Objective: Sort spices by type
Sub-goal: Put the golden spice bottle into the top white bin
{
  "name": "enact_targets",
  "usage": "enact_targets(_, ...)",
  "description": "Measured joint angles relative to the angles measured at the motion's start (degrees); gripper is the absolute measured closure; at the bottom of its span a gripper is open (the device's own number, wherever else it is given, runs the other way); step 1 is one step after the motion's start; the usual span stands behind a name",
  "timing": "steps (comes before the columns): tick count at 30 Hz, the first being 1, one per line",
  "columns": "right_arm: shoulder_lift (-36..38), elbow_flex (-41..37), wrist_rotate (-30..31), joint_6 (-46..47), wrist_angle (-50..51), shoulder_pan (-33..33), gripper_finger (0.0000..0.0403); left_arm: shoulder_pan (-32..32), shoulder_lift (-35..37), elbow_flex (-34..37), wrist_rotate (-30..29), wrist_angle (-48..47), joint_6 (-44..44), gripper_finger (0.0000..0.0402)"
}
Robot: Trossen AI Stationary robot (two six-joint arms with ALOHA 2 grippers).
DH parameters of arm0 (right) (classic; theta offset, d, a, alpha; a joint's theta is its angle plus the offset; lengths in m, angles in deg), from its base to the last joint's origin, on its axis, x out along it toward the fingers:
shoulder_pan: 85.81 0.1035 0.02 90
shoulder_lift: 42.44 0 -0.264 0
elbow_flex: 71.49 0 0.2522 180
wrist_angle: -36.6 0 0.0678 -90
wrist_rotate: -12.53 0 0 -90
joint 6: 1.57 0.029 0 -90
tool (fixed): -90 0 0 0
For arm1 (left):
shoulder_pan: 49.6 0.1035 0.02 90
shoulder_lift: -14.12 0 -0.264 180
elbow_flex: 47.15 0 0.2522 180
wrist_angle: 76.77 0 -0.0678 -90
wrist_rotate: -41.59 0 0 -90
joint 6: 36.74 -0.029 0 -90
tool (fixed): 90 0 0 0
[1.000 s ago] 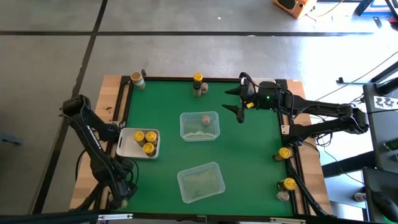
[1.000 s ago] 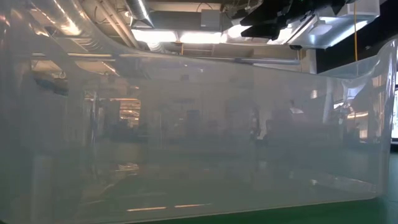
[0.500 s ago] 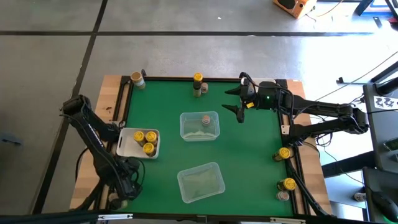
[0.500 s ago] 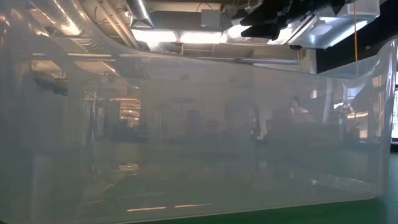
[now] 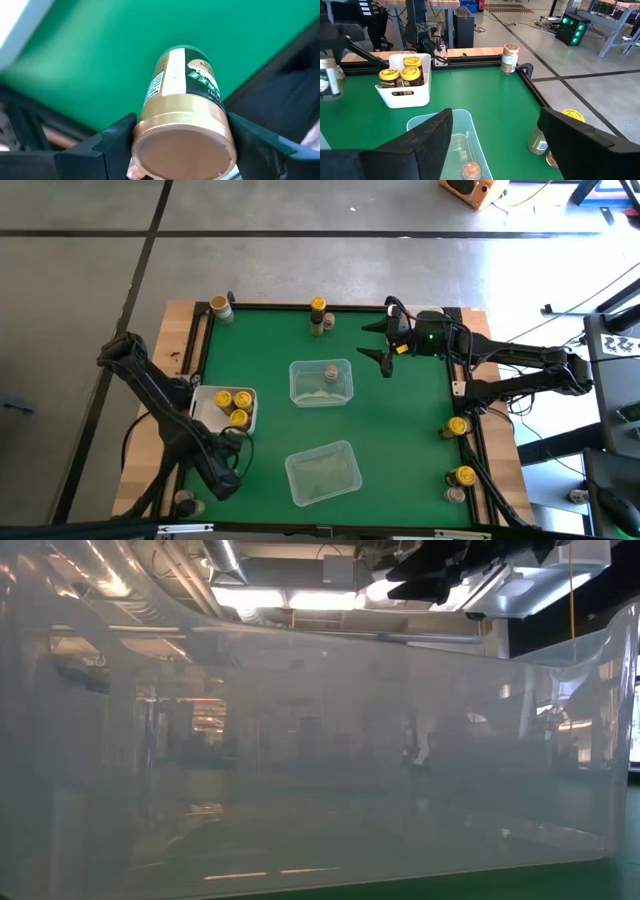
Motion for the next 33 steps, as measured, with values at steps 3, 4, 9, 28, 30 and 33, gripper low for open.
enact_targets(3, 0.0, 0.0, -0.01, 0.0, 0.0, 0.01, 0.0104, 1.6, 0.0, -4.37, -4.34, -1.61, -6.22, 0.013)
enact_targets(4, 0.0, 0.0, -0.01, 0.0, 0.0, 0.02, 0.0104, 2.23, 0.02, -5.97, -6.22, -1.61, -8.29, 0.0131)
enact_targets(9, 0.0, 0.0, -0.01, 0.0, 0.0, 0.0, 0.0104, 5.52, 0.02, -12.45, -13.69, -2.89, -19.42, 0.0131)
enact_targets(28, 0.0, 0.0, -0.01, 0.0, 0.0, 0.02, 0.0104, 25.61, 0.07, -15.83, -29.3, -4.21, -52.51, 0.0131)
enact_targets(30, 0.0, 0.0, -0.01, 0.0, 0.0, 0.0, 0.0104, 28.55, 0.07, -15.83, -29.3, -3.9, -55.51, 0.0131)
enact_targets(33, 0.0, 0.0, -0.01, 0.0, 0.0, 0.0, 0.0104, 32.44, 0.07, -15.83, -29.37, -3.84, -58.94, 0.0131)
